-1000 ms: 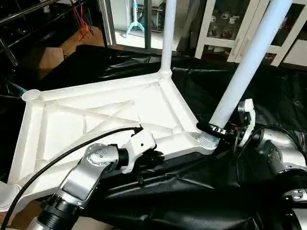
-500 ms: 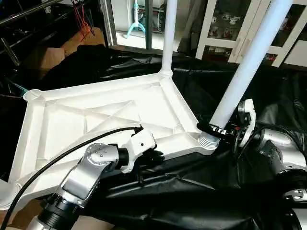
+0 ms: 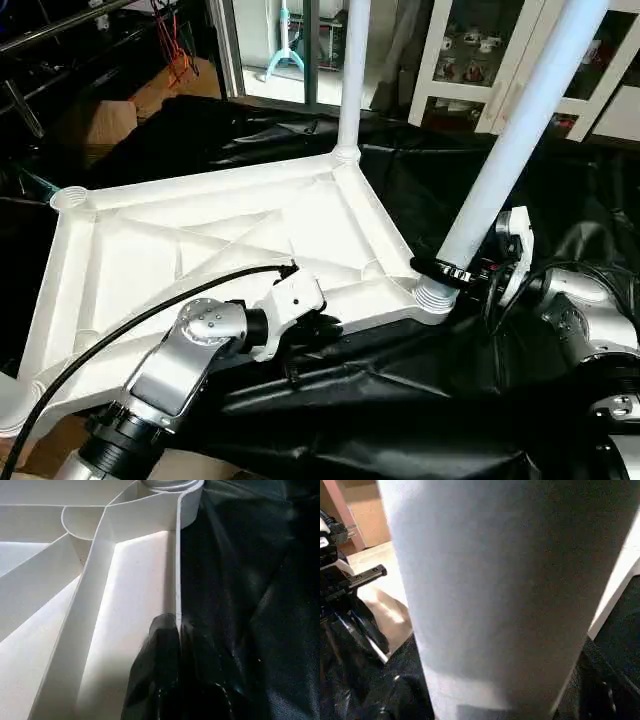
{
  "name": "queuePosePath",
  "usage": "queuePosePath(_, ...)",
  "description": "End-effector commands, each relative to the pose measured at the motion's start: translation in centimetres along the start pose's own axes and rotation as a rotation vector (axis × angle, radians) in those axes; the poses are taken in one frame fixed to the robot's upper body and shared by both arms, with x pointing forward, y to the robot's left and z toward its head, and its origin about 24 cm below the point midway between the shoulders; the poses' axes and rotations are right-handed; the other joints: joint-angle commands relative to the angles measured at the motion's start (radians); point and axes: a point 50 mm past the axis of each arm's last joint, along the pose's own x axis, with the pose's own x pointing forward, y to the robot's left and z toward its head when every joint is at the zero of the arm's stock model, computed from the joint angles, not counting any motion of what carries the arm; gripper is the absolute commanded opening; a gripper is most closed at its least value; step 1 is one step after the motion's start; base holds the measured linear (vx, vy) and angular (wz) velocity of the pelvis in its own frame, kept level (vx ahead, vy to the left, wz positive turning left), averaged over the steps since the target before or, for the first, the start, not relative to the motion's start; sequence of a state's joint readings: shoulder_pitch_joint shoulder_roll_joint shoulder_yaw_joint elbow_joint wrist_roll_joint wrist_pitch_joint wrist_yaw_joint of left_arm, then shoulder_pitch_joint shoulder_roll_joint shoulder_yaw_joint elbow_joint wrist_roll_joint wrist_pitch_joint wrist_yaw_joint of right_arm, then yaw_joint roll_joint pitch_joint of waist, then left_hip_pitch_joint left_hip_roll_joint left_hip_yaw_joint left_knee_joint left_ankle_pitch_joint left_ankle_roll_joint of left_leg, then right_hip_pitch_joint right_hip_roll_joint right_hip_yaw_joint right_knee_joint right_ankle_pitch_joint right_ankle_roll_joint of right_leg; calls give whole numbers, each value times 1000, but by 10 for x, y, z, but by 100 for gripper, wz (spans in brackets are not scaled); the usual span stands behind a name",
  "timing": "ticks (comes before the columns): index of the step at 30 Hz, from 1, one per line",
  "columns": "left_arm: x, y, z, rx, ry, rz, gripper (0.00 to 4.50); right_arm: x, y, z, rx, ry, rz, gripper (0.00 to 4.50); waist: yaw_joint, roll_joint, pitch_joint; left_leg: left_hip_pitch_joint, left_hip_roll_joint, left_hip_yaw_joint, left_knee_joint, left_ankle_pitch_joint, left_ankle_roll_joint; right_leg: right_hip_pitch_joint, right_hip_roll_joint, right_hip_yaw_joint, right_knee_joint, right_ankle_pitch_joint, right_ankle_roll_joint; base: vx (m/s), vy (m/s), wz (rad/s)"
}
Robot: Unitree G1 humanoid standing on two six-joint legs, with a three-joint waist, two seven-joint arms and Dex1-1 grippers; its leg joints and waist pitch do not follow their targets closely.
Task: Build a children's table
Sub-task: Insert table leg to table base
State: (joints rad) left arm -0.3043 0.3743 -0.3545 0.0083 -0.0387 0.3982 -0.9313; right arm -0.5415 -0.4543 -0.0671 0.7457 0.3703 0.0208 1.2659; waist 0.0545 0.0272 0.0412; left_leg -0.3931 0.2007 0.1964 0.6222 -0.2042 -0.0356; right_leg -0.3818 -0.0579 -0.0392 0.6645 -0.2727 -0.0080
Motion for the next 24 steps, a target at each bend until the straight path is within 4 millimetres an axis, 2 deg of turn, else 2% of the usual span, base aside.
queuePosePath(1, 2, -9, -5, -13, -6, -73, 0, -16, -7, 2, 4, 11, -72, 277, 4, -14, -71, 16, 34, -19, -41, 72, 168, 52, -67, 34, -55, 336, -301, 0, 0, 0)
queuePosePath(12, 2, -9, -6, -12, -4, -74, 0, -32, -5, -1, 102, -13, -30, 277, 14, -14, -74, 16, 35, -19, -39, 77, 171, 52, -65, 33, -53, 341, -297, 0, 0, 0)
queuePosePath(14, 2, -9, -6, -9, -4, -76, 0, -30, -3, -2, 79, -6, -32, 307, 16, -14, -74, 16, 35, -19, -39, 70, 167, 51, -66, 33, -54, 328, -297, 0, 0, 0)
queuePosePath(22, 2, -8, -6, -6, -4, -73, 0, -32, -9, -4, 8, 54, -121, 307, 12, -12, -72, 16, 34, -20, -40, 52, 154, 50, -68, 33, -58, 288, -294, 0, 0, 0)
queuePosePath(23, 1, -7, -6, -6, -4, -70, 0, -33, -10, -3, 2, 47, -133, 329, 11, -12, -73, 17, 34, -20, -40, 51, 153, 49, -67, 33, -58, 285, -295, 0, 0, 0)
queuePosePath(24, 1, -7, -6, -6, -4, -68, 0, -34, -10, -3, 15, 35, -130, 329, 10, -12, -72, 16, 34, -20, -41, 47, 153, 50, -68, 34, -58, 283, -295, 0, 0, 0)
